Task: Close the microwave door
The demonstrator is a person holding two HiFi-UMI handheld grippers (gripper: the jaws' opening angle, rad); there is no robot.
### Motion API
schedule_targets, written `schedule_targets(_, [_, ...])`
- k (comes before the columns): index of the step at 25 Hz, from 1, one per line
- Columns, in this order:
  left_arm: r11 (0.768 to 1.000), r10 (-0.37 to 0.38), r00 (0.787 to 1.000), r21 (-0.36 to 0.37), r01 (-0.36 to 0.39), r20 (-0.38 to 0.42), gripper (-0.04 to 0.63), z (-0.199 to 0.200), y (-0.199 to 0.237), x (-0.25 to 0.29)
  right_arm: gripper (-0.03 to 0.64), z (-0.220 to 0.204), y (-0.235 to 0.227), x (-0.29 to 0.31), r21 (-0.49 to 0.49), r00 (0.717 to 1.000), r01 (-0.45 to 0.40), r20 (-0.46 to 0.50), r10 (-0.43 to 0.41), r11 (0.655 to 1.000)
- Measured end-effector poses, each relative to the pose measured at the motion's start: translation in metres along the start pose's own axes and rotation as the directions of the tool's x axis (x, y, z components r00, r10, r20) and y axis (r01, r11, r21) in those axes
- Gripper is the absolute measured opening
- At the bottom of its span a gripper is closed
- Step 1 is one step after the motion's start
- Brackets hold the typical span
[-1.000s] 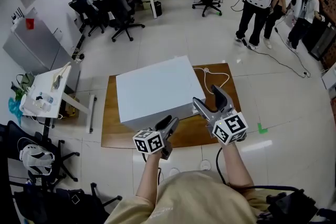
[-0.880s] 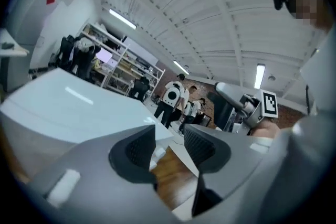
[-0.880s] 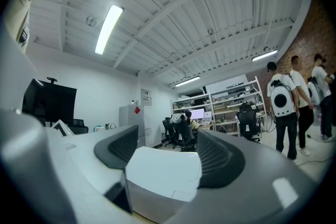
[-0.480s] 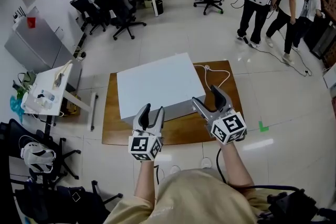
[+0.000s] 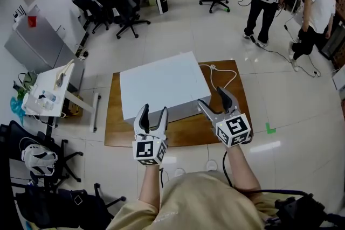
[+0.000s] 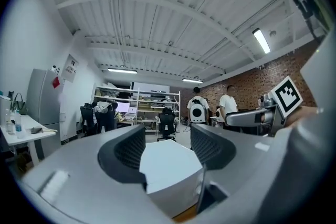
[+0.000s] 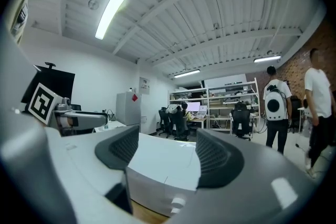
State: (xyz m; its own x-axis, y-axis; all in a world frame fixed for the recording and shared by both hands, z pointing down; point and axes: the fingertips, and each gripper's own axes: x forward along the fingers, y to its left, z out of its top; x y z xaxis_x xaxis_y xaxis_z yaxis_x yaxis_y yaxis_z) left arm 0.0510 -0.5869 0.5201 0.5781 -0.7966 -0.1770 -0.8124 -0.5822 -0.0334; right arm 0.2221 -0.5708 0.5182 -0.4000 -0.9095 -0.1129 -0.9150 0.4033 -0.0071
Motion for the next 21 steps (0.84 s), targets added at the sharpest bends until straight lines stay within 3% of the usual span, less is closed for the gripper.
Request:
schedule_targets(16, [1.0,-0.023,1.0,-0.005,0.023,-0.021,0.252,-0.01,-0.006,0.009,0.313,-0.001,0.012,0.014,-0.015,0.999,-0.047,-0.001,0.047,0.999])
schedule_targets(21, [0.998,-0.048,0.998,-0.043,0.047,-0.04,0.252,-0.014,-0.002,0.009,0.313,-0.003,0.018,0.02,-0.012,0.999,-0.045,-0.004,0.045,0.999])
